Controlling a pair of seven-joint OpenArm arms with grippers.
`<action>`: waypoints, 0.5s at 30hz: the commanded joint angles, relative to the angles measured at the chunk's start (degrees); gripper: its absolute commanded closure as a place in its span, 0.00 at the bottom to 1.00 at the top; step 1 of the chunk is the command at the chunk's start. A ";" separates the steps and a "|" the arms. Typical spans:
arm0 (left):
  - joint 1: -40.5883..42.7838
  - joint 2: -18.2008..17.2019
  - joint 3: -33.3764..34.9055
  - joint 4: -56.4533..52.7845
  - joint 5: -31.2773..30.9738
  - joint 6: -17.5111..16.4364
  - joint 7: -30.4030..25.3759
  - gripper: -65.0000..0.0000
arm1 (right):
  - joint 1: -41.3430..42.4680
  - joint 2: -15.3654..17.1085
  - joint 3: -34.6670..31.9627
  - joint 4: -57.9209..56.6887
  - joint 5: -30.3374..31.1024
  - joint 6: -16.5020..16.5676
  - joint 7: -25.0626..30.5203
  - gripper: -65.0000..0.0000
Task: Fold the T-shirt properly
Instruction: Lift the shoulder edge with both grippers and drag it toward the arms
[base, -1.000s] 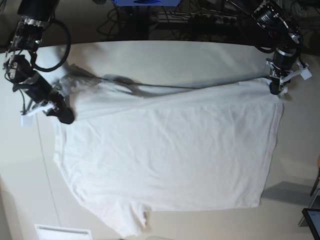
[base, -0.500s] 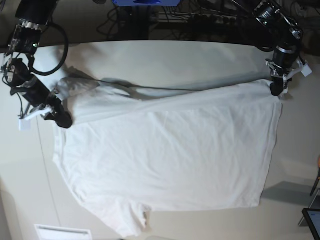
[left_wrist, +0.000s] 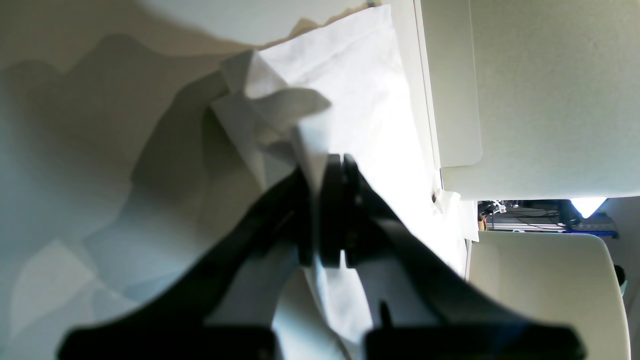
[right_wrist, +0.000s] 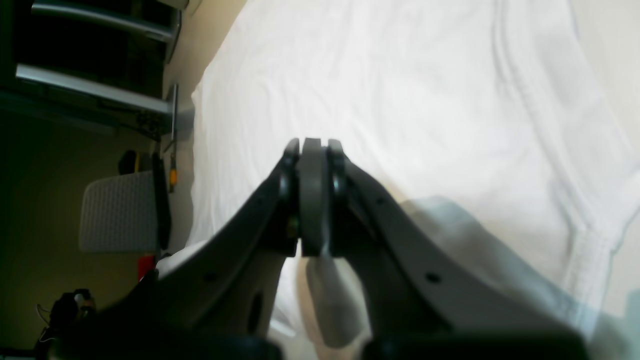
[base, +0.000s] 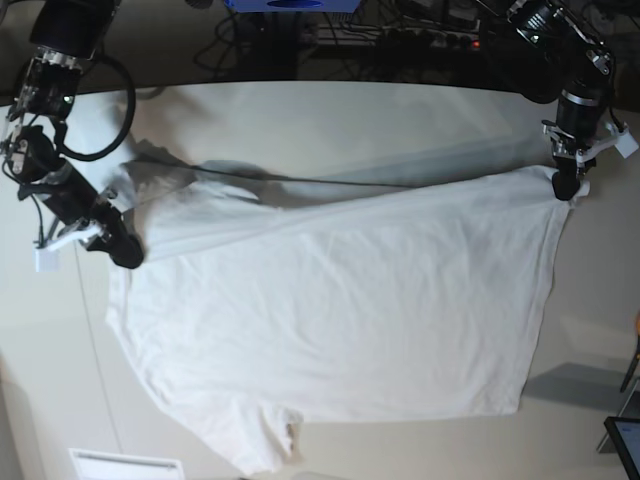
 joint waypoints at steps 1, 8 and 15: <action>-0.41 -0.74 -0.30 0.62 -1.40 -0.23 -0.94 1.00 | 1.15 0.93 0.35 0.88 1.18 0.49 1.32 1.00; -2.00 -0.74 -0.21 0.27 -1.05 -0.23 -1.03 1.00 | 2.64 0.93 0.35 -0.88 1.18 0.49 1.32 1.00; -4.37 -0.74 -0.21 0.18 2.91 -0.23 -1.11 1.00 | 4.58 1.37 0.27 -6.06 1.18 0.93 1.40 1.00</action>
